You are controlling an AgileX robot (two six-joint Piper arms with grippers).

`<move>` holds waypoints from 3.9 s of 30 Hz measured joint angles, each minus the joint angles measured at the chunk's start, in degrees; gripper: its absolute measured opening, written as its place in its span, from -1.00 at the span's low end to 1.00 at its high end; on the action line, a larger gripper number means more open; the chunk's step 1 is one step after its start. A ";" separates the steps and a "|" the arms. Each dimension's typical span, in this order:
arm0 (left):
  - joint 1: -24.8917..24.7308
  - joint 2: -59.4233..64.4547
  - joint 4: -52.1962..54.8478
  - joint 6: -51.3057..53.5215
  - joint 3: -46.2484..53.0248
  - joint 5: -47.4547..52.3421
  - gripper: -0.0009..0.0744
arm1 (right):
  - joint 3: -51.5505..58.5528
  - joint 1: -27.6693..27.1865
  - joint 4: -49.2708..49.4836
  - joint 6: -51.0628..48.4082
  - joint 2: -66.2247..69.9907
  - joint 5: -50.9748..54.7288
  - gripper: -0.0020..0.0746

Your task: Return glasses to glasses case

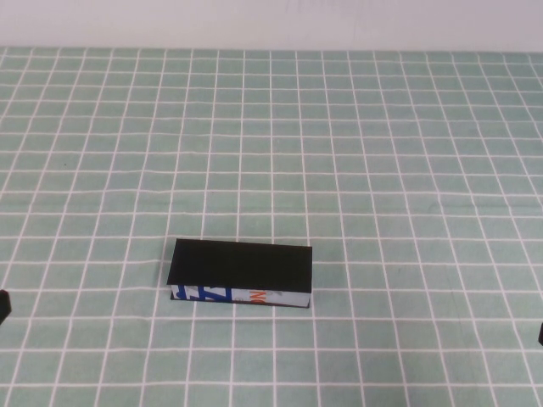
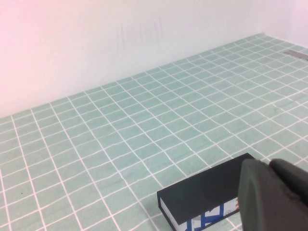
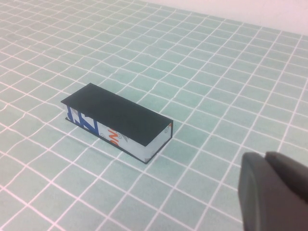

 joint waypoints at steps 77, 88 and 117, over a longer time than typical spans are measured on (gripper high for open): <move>-0.22 -14.53 44.09 -49.70 30.16 -20.53 -0.98 | 0.00 -3.83 0.70 0.00 -1.29 0.00 -0.98; -0.22 -14.53 44.09 -49.70 30.16 -20.53 -0.98 | 0.00 -22.51 0.84 0.00 -9.99 0.00 -0.98; -0.22 -14.57 44.09 -49.70 30.16 -20.53 -0.98 | 20.42 -24.40 1.02 0.00 -18.92 0.61 -0.98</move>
